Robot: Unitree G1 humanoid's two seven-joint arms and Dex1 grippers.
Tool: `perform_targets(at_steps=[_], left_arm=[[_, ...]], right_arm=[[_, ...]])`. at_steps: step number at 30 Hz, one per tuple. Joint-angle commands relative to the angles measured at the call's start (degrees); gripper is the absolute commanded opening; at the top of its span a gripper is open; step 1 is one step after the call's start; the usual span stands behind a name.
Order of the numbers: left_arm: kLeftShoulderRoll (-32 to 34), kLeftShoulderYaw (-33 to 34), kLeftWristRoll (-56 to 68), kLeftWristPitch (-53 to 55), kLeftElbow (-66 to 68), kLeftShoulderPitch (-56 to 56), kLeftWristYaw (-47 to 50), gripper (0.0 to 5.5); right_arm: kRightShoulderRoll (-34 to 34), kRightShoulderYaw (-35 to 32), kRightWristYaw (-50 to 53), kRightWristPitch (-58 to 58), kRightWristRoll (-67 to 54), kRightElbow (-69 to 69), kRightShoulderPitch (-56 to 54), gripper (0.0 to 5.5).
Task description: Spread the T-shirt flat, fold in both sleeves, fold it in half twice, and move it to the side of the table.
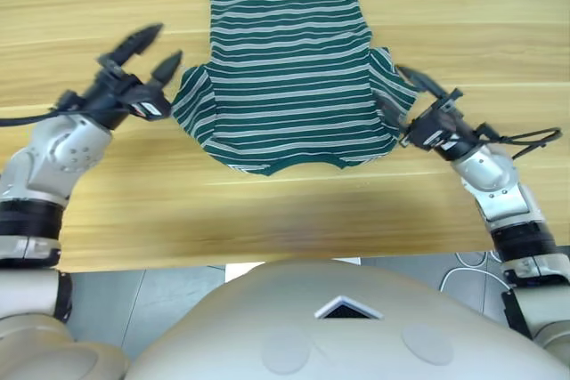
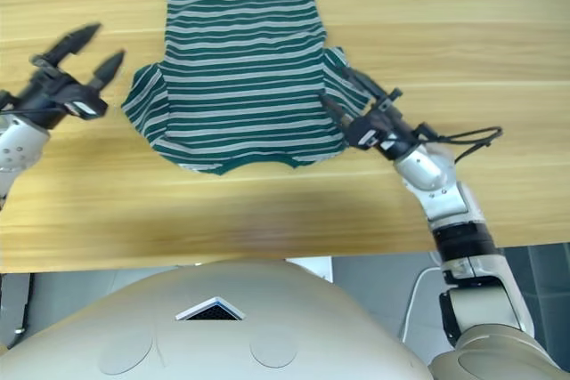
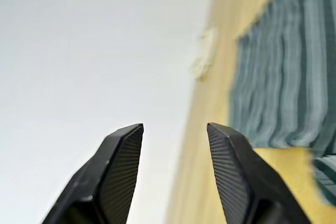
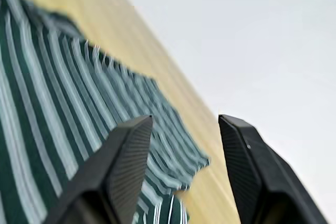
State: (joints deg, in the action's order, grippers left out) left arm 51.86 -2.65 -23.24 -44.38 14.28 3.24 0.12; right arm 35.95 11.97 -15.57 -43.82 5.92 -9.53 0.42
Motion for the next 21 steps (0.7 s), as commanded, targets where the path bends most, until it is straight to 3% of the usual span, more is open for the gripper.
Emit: perform_targets(at_steps=[1,5,10,21], left_arm=[[-1.9,2.5,-1.1,3.9,-1.4,-2.7,0.3,2.23],[-6.9,4.2,-1.2,10.3,2.3,0.4,3.9,2.23],[-12.7,6.8,0.6,14.5,11.2,6.5,9.8,2.23],[-16.3,5.3,1.0,11.8,23.2,13.0,12.8,2.23]], right_arm=[[-5.6,5.6,1.6,5.1,15.5,-2.2,-5.0,2.30],[-16.4,17.0,4.8,9.8,32.2,-7.7,-12.2,2.30],[-29.6,23.0,8.0,14.1,36.2,-7.8,-17.3,2.30],[-34.9,28.2,11.8,17.6,39.4,-16.8,-20.6,2.30]])
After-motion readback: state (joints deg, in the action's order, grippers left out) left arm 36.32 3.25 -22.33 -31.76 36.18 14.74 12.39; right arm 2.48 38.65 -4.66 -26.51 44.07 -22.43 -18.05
